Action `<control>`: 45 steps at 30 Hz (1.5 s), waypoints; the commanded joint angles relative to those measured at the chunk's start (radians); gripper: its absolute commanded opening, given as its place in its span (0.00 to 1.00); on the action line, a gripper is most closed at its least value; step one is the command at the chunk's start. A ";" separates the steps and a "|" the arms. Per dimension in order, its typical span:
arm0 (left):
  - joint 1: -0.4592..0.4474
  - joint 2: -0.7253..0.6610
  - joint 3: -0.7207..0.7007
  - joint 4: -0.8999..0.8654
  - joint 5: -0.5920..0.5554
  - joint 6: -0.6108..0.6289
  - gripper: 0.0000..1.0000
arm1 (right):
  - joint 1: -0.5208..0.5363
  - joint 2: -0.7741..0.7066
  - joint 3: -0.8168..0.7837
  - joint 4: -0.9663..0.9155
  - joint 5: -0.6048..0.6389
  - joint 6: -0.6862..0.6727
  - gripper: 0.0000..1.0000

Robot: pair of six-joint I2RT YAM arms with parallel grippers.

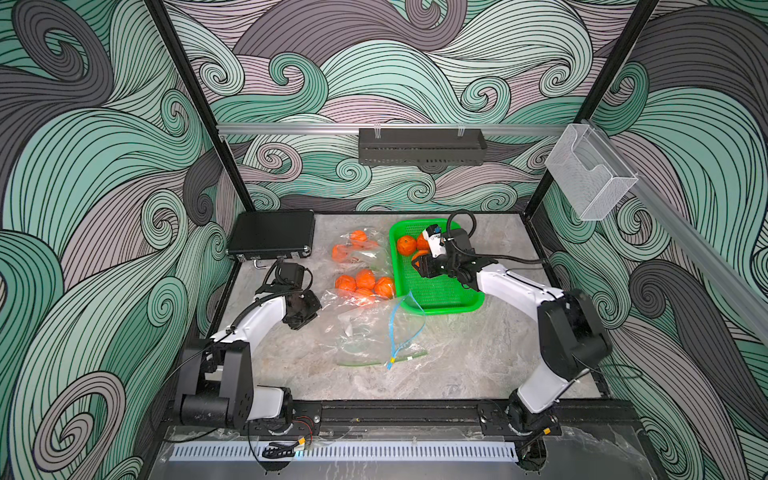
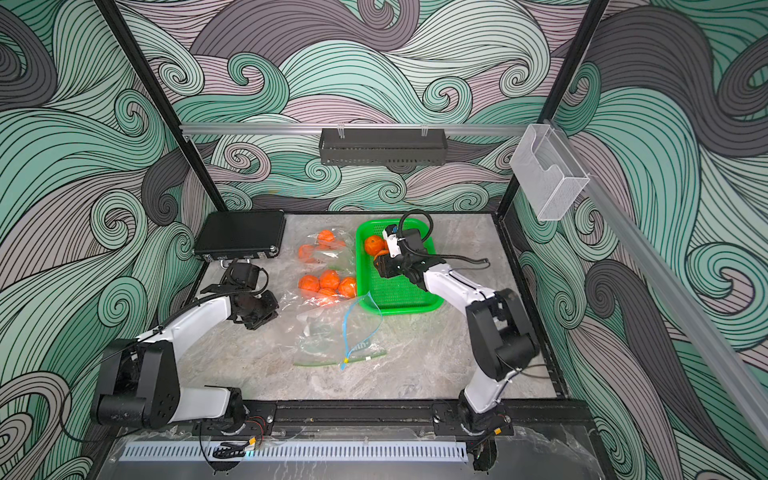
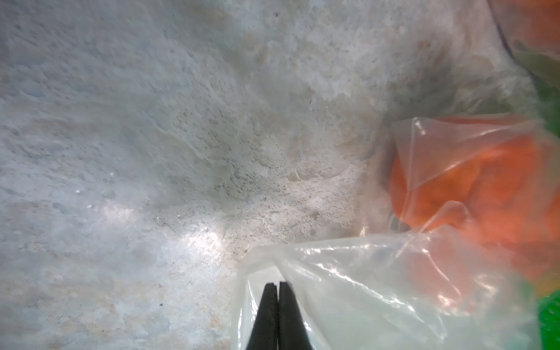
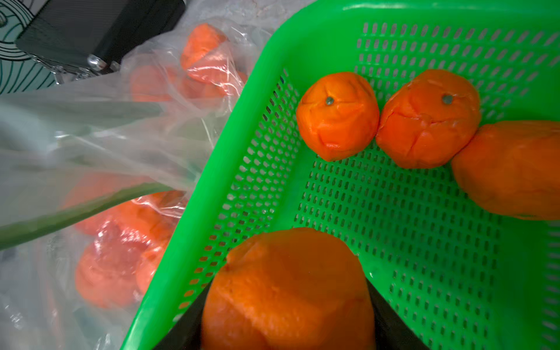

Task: Open the zip-top bag and take out the orange
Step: Place the orange in the basket.

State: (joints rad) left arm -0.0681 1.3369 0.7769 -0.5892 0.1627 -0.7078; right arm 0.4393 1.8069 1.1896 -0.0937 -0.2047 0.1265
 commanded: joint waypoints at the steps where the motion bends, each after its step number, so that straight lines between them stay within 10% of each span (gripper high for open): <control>1: 0.003 -0.029 0.042 -0.079 -0.031 0.005 0.00 | 0.003 0.069 0.080 -0.035 -0.024 0.034 0.62; 14: 0.002 -0.075 0.094 -0.149 -0.052 0.025 0.01 | 0.001 0.319 0.279 -0.085 0.003 0.009 0.68; 26: 0.004 -0.128 0.189 -0.272 -0.054 0.076 0.57 | 0.001 0.276 0.275 -0.081 0.032 -0.053 0.86; 35: -0.021 -0.289 0.209 -0.237 0.159 0.158 0.66 | -0.004 0.018 0.166 -0.079 0.060 -0.045 0.93; 40: -0.147 -0.328 0.227 -0.204 0.244 0.212 0.73 | -0.010 -0.200 -0.026 -0.028 0.038 0.006 0.90; 45: -0.488 -0.258 0.317 -0.219 0.179 0.292 0.83 | -0.011 -0.424 -0.240 -0.021 0.034 -0.001 0.90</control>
State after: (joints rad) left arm -0.4141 1.0466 1.0191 -0.7994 0.3546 -0.4911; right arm 0.4324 1.4586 1.0378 -0.1165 -0.1650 0.1127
